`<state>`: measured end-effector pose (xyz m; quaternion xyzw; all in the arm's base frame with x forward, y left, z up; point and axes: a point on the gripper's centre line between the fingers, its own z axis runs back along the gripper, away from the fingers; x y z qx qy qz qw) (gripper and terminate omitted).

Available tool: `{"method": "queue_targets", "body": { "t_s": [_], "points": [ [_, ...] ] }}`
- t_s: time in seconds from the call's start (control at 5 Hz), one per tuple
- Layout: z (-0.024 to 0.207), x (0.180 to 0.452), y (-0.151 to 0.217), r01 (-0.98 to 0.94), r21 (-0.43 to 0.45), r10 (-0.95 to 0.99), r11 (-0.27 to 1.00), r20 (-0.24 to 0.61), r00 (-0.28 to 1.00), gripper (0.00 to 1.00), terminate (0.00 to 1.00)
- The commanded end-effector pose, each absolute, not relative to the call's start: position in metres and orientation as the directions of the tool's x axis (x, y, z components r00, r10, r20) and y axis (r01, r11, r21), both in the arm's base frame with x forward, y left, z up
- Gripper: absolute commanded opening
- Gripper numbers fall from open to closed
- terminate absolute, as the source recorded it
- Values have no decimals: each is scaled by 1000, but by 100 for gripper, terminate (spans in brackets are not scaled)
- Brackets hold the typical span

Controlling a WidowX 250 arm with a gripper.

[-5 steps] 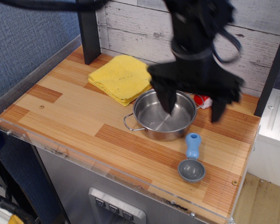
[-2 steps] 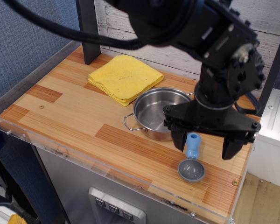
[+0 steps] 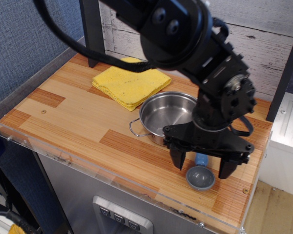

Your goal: Put the scoop onto the cloth.

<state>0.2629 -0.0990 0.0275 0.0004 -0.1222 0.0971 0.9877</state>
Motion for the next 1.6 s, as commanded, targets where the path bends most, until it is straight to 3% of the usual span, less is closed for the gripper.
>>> {"method": "queue_targets", "body": {
  "t_s": [0.0, 0.2, 0.6, 1.0, 1.2, 1.4],
  "points": [
    [15, 275, -92, -223, -110, 246, 969, 291, 925, 100, 0],
    [15, 274, -93, -190, -105, 213, 976, 296, 931, 0, 0],
    [25, 272, -93, -163, -102, 187, 981, 313, 931, 0, 0],
    [49, 276, -113, -11, -130, 54, 991, 332, 942, 0, 0],
    [75, 283, -124, 141, -52, -112, 989, 371, 922, 0, 0],
    [110, 291, -113, 181, 8, -168, 983, 411, 896, 0, 0]
  ]
}}
